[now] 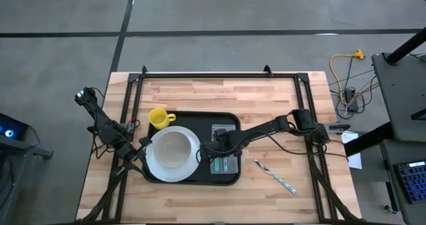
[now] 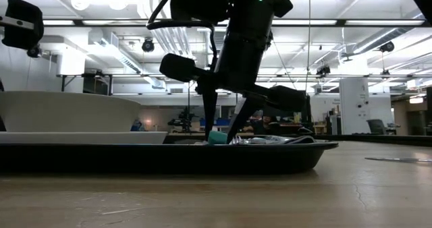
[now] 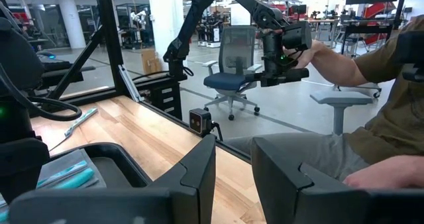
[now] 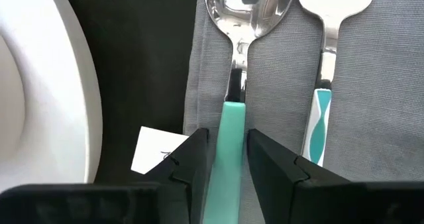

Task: Set up tray
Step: Put the blue knife on the gray napkin to the right of the blue fork

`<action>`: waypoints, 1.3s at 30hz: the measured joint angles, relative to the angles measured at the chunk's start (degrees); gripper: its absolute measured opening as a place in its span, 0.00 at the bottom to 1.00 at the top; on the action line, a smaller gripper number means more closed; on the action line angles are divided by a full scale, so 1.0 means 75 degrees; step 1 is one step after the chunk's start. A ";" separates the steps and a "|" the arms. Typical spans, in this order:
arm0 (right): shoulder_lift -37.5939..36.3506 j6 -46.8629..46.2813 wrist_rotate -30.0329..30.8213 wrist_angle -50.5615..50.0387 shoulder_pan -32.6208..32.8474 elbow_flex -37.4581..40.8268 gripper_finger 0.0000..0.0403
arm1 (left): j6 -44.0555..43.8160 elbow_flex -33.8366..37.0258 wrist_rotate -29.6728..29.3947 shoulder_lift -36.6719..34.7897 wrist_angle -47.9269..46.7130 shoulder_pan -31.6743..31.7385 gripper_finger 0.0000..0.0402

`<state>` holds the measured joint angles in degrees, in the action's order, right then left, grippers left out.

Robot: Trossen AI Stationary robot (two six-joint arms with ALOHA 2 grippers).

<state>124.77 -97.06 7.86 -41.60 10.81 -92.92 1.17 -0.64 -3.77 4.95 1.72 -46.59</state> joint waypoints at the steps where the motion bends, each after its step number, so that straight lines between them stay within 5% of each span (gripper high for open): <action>1: 0.0000 -0.0003 0.0000 0.0000 -0.0008 0.0000 0.25 | 0.0000 0.0000 0.0000 0.0000 0.0002 0.0000 0.20; 18: -0.0349 0.0160 -0.0079 -0.0493 -0.0052 0.0000 0.29 | 0.0000 0.0000 0.0000 0.0003 0.0000 0.0000 0.20; 27: -0.0940 0.2138 -0.0138 -0.0542 -0.0028 -0.0038 0.28 | 0.0000 0.0000 0.0000 0.0003 0.0000 0.0000 0.20; 33: -0.1287 0.3702 -0.1055 -0.0768 0.0107 -0.0067 0.26 | 0.0000 0.0000 0.0000 0.0003 0.0000 0.0000 0.20; 39: -0.1537 0.4064 -0.1034 -0.2105 0.0412 -0.0055 0.24 | 0.0000 0.0000 0.0000 0.0003 0.0000 0.0000 0.20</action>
<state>113.24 -66.58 0.10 -57.39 13.90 -93.33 1.17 -0.64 -3.77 4.97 1.72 -46.59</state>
